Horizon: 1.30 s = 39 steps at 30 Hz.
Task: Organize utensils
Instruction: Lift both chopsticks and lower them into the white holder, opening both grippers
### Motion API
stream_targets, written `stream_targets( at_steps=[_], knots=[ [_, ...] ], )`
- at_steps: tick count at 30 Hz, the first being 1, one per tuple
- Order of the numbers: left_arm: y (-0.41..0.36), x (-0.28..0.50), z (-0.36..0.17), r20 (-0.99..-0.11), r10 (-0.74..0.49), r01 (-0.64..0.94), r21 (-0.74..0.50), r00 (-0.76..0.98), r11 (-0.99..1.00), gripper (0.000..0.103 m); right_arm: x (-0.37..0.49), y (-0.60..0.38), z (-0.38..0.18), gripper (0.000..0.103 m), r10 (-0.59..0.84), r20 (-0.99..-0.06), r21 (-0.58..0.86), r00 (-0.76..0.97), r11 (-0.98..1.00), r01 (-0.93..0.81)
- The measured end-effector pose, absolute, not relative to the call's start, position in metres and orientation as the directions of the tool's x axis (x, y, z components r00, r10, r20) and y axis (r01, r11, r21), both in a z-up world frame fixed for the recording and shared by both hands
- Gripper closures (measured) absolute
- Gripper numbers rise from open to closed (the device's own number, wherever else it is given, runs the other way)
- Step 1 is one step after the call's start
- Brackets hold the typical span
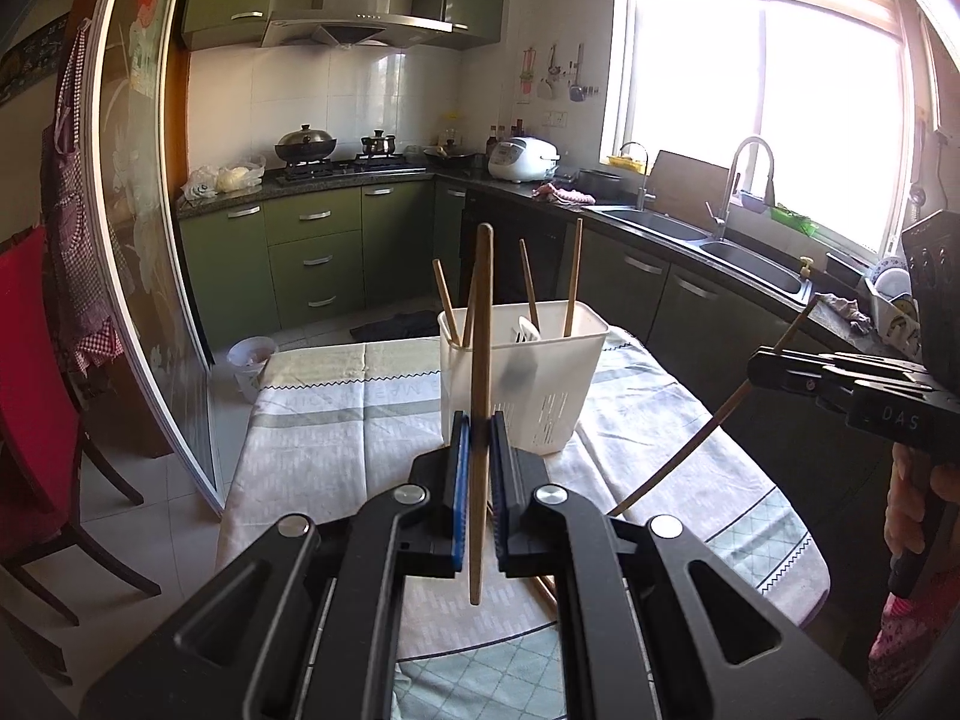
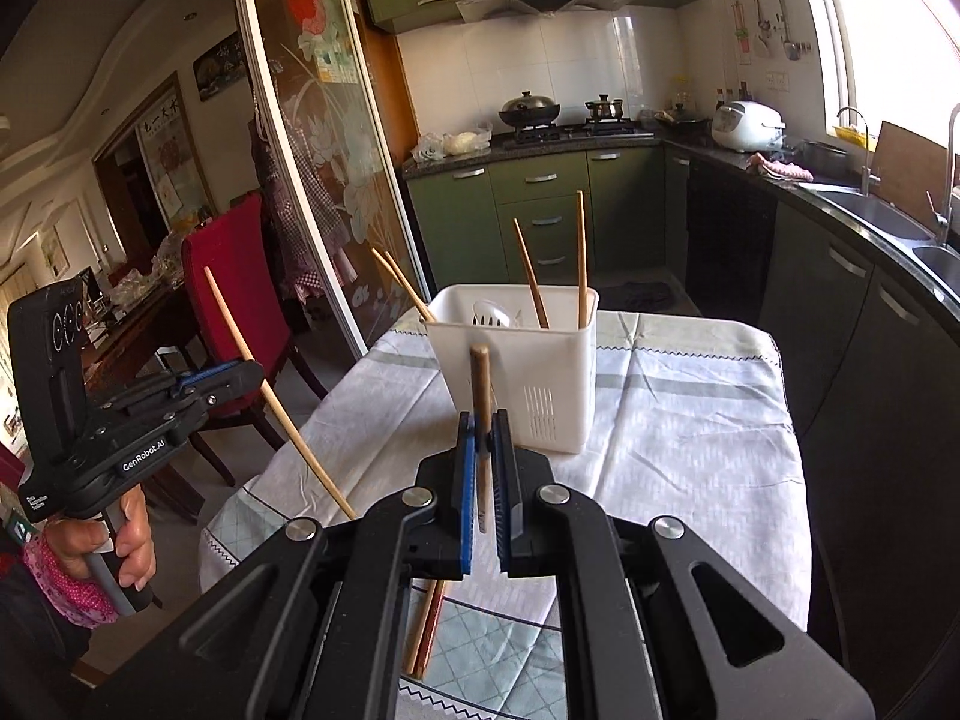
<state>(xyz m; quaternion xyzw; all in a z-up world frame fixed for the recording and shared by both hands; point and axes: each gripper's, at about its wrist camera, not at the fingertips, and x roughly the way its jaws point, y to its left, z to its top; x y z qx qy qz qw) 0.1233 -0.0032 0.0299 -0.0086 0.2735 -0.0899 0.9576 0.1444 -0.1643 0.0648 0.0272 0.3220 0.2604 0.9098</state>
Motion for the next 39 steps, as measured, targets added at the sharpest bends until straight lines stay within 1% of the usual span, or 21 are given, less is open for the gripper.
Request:
stream_targets(
  at_steps=[11,20,24,28,32,36,37,39],
  knots=[
    [-0.012,0.14,0.071,-0.502,-0.261,0.238,-0.111,0.825,0.965,0.096,0.15,-0.164,0.092,0.097,0.493,-0.573,0.192,0.654,0.857,-0.478],
    [-0.036,0.186,0.135,-0.384,-0.231,0.236,-0.035,0.894,0.971,0.096,0.161,-0.17,0.096,0.097,0.483,-0.571,0.177,0.664,0.862,-0.475],
    [-0.049,0.215,0.147,-0.356,-0.194,0.208,0.001,0.914,0.978,0.096,0.168,-0.177,0.095,0.097,0.481,-0.572,0.184,0.665,0.865,-0.467],
    [-0.058,0.248,0.135,-0.382,-0.153,0.174,0.021,0.912,0.985,0.096,0.173,-0.183,0.094,0.097,0.482,-0.574,0.194,0.662,0.865,-0.462],
    [-0.061,0.278,0.108,-0.45,-0.111,0.141,0.032,0.886,0.99,0.096,0.176,-0.188,0.093,0.097,0.482,-0.576,0.2,0.66,0.866,-0.458],
    [-0.054,0.294,0.083,-0.514,-0.104,0.135,0.023,0.852,0.991,0.096,0.18,-0.19,0.099,0.097,0.485,-0.569,0.21,0.665,0.867,-0.452],
    [-0.054,0.295,0.08,-0.524,-0.104,0.139,0.027,0.845,0.99,0.094,0.181,-0.19,0.1,0.097,0.489,-0.565,0.216,0.665,0.865,-0.452],
    [-0.05,0.291,0.078,-0.524,-0.109,0.143,0.025,0.845,0.989,0.086,0.187,-0.189,0.105,0.097,0.497,-0.558,0.231,0.665,0.862,-0.451]
  ],
)
